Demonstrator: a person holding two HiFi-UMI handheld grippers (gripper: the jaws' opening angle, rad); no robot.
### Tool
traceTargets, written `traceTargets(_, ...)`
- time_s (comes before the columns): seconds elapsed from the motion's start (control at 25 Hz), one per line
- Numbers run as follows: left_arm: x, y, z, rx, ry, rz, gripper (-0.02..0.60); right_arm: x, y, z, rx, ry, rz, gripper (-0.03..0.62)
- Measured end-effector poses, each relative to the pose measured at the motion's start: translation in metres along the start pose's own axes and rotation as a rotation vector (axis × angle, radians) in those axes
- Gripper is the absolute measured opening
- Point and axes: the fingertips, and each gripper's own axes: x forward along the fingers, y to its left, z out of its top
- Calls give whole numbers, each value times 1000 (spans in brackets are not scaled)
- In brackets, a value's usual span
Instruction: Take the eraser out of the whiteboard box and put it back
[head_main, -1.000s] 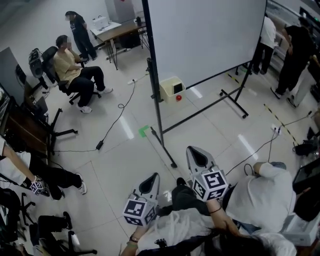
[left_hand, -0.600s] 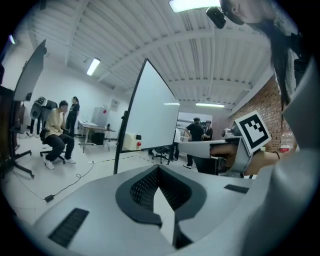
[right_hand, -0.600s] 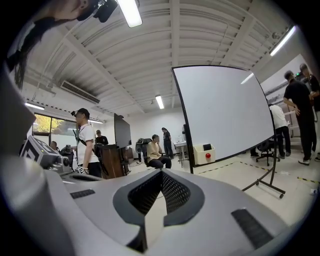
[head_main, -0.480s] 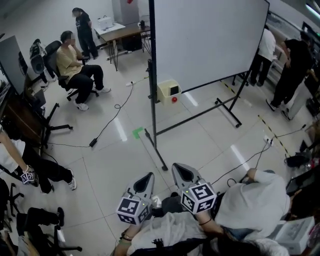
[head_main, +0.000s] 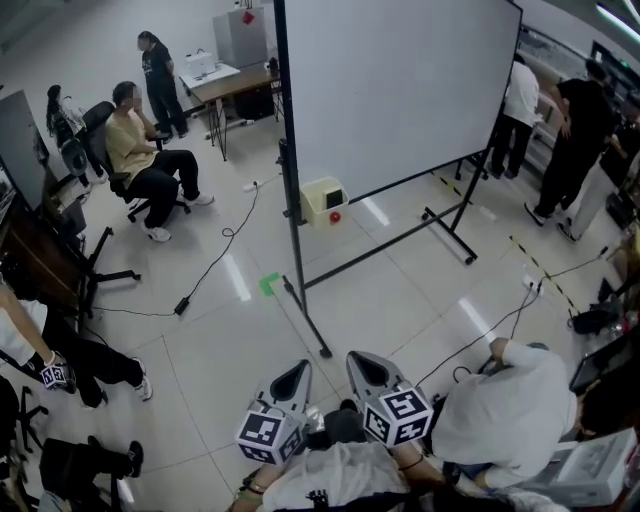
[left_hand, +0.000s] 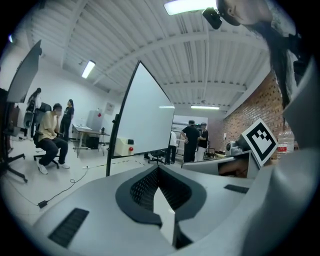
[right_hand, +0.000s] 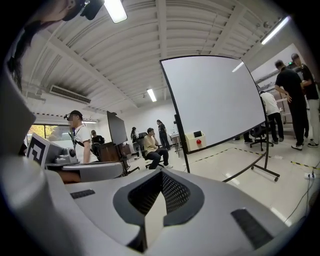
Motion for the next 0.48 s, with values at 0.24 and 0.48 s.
traceTargets(0.24, -18, 12, -6, -13, 15, 48, -11, 18, 17, -1, -9, 16, 54, 3)
traceTargets(0.48, -28, 27, -4, -31, -1, 99, -11, 33, 34, 2, -41, 24, 103, 3)
